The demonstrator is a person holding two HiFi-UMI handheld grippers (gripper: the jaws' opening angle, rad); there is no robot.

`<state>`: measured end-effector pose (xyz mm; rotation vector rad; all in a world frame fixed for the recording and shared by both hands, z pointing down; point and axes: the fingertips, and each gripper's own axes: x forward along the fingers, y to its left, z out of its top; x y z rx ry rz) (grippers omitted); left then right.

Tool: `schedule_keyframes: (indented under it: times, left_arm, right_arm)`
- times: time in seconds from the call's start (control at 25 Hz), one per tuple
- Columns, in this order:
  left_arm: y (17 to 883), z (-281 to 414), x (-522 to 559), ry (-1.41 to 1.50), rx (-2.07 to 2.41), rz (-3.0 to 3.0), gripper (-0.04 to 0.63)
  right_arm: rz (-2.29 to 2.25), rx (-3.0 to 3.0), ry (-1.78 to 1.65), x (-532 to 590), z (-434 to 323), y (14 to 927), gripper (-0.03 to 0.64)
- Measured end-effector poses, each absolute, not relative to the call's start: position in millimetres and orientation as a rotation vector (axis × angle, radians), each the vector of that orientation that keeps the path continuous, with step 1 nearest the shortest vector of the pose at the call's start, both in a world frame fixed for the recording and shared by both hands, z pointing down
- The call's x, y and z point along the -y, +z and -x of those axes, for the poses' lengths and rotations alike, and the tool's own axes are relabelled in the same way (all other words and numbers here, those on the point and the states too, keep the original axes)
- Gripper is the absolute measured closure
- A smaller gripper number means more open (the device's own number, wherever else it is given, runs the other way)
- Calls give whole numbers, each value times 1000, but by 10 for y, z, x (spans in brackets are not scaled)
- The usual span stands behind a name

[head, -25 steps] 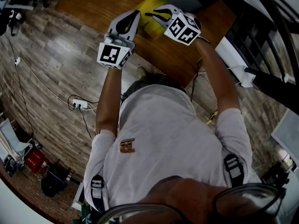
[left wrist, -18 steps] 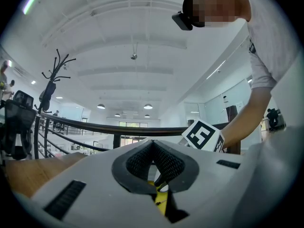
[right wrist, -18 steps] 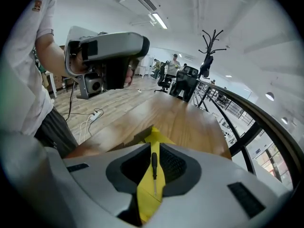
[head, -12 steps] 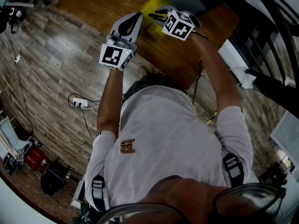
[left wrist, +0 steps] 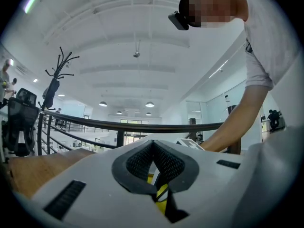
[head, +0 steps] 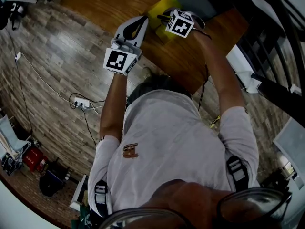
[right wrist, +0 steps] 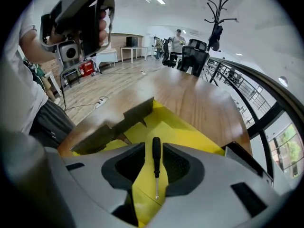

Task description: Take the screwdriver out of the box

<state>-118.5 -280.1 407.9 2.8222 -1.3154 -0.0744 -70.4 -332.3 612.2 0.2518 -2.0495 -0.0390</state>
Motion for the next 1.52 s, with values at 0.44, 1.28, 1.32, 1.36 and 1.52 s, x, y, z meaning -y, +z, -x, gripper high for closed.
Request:
schedule_keyframes:
  times: [0.44,1.28,1.32,1.36,1.52]
  left_arm:
    - [4150,1348,2859,-59,1334,-2807,575]
    - [4178,1423,2777,-17,1338,-2798,577]
    - [4173,1409,2762,-14,1336,-2800,577]
    - [4169,1396,2746,-12,1335,-2801,577]
    - [4134,1356,2686,-8,1328,-2811,577]
  right_arm:
    - [-231,1988,34,3420,712,6383,497]
    - [-302,2057,227,3437,745,6463,529]
    - [-309,2061,221,3423,738,6459,532]
    - [-315,2060,209,3408,729,6453,534]
    - [-334,2047,153,3342,678,6411,535]
